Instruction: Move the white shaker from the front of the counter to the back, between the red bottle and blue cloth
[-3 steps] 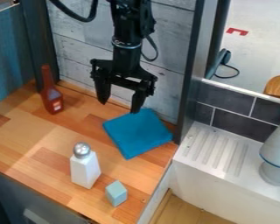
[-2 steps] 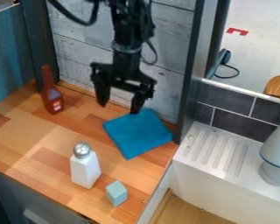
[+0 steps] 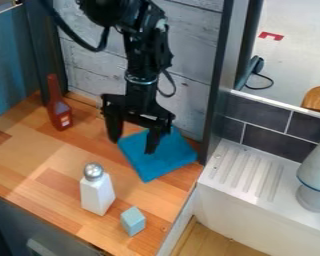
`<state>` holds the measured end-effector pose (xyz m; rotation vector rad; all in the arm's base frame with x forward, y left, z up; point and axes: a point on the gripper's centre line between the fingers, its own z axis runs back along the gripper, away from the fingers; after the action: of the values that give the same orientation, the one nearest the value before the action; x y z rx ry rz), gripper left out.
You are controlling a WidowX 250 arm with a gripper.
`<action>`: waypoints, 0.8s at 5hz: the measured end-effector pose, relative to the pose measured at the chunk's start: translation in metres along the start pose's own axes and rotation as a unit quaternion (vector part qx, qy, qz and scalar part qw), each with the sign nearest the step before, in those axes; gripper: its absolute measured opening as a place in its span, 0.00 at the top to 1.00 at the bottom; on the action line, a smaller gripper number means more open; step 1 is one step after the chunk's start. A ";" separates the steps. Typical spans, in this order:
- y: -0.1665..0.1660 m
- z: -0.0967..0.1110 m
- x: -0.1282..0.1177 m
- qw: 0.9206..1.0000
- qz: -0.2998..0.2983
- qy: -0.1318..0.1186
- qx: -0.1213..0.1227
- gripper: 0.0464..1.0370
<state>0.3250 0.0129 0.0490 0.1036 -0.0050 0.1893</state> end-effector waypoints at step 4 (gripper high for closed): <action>0.005 -0.023 -0.024 1.000 -0.005 -0.025 0.004 0.04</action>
<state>0.3000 0.0158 0.0261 0.1159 -0.0535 0.1765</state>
